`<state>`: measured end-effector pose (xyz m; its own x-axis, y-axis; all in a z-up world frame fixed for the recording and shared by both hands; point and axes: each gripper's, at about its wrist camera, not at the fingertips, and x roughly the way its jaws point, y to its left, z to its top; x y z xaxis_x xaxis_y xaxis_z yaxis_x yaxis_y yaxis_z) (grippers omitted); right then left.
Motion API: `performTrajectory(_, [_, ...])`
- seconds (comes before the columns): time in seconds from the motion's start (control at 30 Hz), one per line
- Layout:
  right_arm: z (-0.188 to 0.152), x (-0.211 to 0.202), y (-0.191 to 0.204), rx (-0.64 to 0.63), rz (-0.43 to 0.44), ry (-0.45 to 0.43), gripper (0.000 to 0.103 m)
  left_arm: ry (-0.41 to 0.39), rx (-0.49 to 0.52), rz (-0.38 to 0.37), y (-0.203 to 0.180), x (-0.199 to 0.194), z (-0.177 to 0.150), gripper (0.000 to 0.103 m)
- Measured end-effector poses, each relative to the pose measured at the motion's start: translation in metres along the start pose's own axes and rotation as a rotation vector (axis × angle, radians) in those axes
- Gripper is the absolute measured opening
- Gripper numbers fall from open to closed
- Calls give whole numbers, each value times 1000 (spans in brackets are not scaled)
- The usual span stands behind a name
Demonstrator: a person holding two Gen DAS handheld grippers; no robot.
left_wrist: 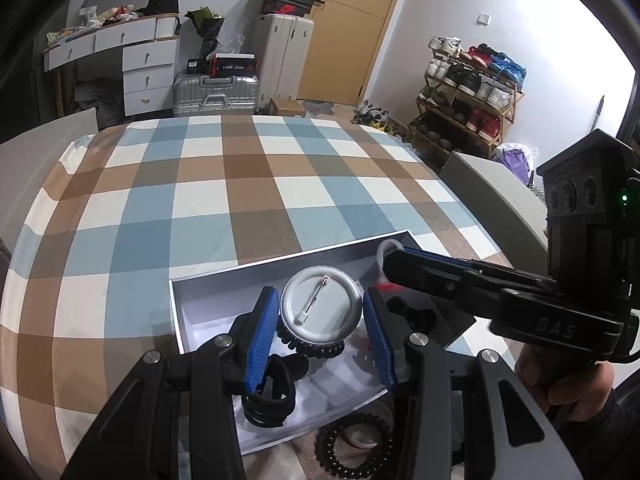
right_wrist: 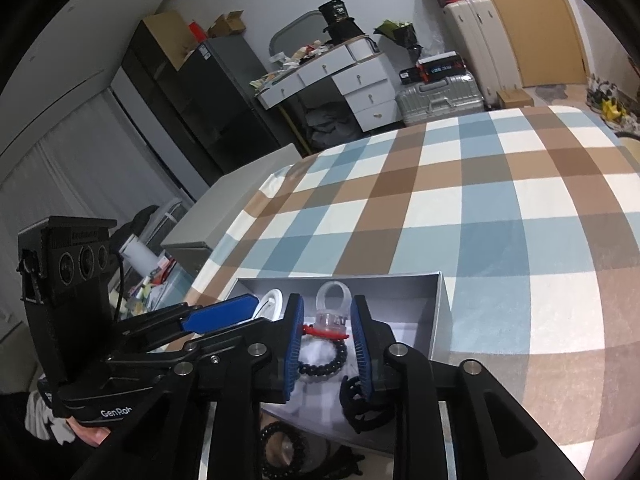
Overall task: Organize jewelry
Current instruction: 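Lower both held items into the grey box and open both tools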
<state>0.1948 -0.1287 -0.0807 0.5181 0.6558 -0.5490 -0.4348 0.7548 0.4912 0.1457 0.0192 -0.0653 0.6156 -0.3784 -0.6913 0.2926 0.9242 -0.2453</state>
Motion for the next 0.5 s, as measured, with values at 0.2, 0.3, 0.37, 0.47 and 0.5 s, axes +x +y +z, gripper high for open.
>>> performTrajectory(0.2, [0, -13, 0, 13, 5, -36, 52, -26, -10, 23, -1, -10, -1, 63])
performTrajectory(0.3, [-1, -24, 3, 9, -3, -62, 55, -32, -5, 39, -3, -16, -1, 63])
performTrajectory(0.37, [-1, -30, 4, 5, -10, -75, 62, -38, 0, 44, -4, -20, -2, 63])
performTrajectory(0.47, [-5, -42, 8, 3, -18, -94, 66, -47, 7, 59, -8, -26, -4, 64])
performTrajectory(0.5, [-6, -45, 9, 2, -21, -99, 67, -51, 11, 65, -10, -29, -5, 64])
